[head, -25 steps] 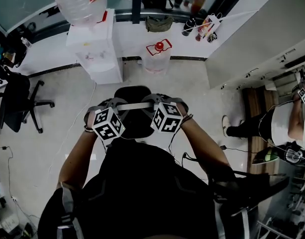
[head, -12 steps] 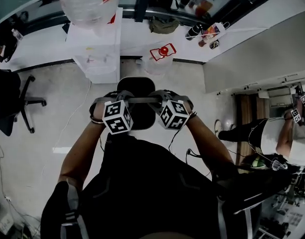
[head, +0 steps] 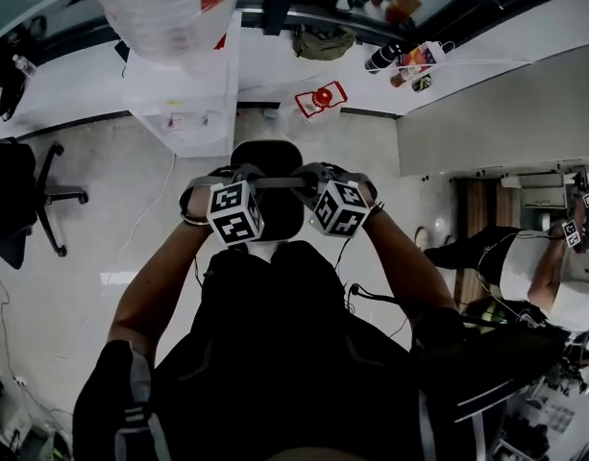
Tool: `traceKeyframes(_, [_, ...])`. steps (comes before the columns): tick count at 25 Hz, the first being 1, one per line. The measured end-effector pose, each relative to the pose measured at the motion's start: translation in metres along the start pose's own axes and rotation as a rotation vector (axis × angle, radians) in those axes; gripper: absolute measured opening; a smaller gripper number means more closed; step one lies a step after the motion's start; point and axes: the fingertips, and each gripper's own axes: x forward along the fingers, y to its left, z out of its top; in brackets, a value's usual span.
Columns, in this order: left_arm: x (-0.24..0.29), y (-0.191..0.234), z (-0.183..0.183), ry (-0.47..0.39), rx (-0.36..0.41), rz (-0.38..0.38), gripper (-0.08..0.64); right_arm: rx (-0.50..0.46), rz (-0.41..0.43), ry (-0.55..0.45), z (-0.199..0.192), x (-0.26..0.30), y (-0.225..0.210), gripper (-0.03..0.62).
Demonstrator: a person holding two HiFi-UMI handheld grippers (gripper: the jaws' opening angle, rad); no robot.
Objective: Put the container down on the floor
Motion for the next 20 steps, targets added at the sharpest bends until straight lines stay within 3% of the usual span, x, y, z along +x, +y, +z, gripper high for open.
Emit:
traceKeyframes(11, [0.056,0.046,0.009,0.095,-0.023,0.0,0.028,-0.021,0.064,-0.034,-0.048,0.021,-0.052,0.035])
traceKeyframes(20, [0.114,0.082,-0.007,0.17,-0.042,0.01,0.028,-0.044,0.127,0.0,-0.089,0.064,-0.088,0.035])
